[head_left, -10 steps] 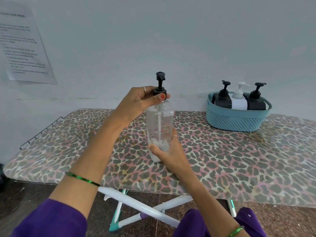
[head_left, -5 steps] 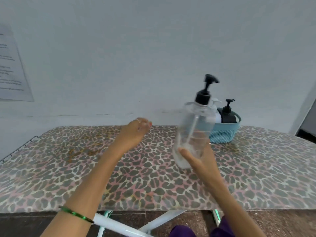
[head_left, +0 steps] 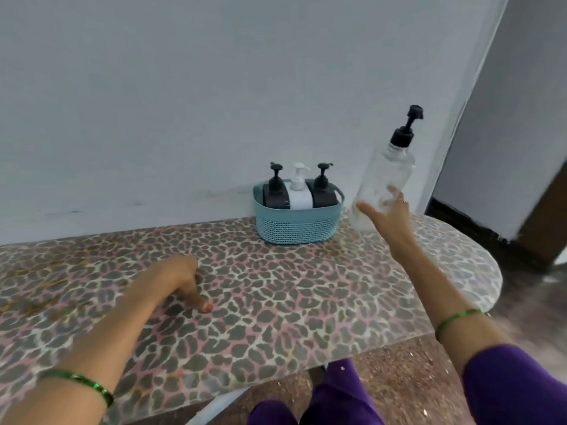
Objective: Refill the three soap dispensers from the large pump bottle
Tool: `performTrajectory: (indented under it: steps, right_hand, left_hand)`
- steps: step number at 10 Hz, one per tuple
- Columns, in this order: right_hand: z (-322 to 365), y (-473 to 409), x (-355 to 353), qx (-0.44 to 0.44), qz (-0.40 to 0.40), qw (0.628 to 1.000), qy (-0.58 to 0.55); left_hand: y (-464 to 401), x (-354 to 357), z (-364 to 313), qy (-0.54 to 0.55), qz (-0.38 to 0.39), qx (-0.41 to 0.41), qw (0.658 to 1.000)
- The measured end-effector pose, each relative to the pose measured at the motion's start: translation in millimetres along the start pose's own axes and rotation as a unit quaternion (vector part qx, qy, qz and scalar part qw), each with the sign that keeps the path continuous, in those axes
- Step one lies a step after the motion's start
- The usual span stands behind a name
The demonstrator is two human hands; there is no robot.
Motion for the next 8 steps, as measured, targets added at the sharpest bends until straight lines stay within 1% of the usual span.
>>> performTrajectory:
  steps: [1, 2, 3, 4, 5, 7, 8]
  right_hand:
    - [-12.5, -31.5, 13.8, 0.032, 0.011, 0.999, -0.017]
    - [-21.0, -49.3, 28.6, 0.046, 0.042, 0.997, -0.048]
    - [-30.9, -57.8, 42.4, 0.026, 0.075, 0.997, 0.004]
    - [-43.9, -58.4, 47.6, 0.015, 0.067, 0.997, 0.038]
    - [-49.2, -60.7, 45.2, 0.005, 0.042, 0.998, 0.051]
    - [-36.2, -45.9, 44.8, 0.018, 0.056, 0.997, 0.058]
    - [-29.1, -4.0, 19.3, -0.018, -0.056, 0.996, 0.062]
  left_hand:
    - [-6.3, -1.8, -3.6, -0.008, 0.003, -0.001, 1.0]
    - [-6.6, -1.3, -2.8, 0.004, 0.006, 0.002, 1.0]
    - [-11.1, -1.9, -2.9, 0.008, 0.006, -0.002, 1.0]
    - [-15.3, -1.1, -4.8, -0.005, 0.015, -0.009, 1.0]
    - [-16.5, -0.7, -8.3, -0.013, 0.026, -0.012, 0.999]
    - [-20.0, -2.9, -14.6, -0.015, 0.032, -0.004, 0.999]
    - [-24.4, -0.6, -15.9, -0.018, 0.048, 0.001, 0.999]
Point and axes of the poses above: each hand's wrist, its own y-axis away from the middle knuckle, its own x-axis out of the palm, z = x × y, the point moved 8 cm from there along -y, towards the middle knuckle
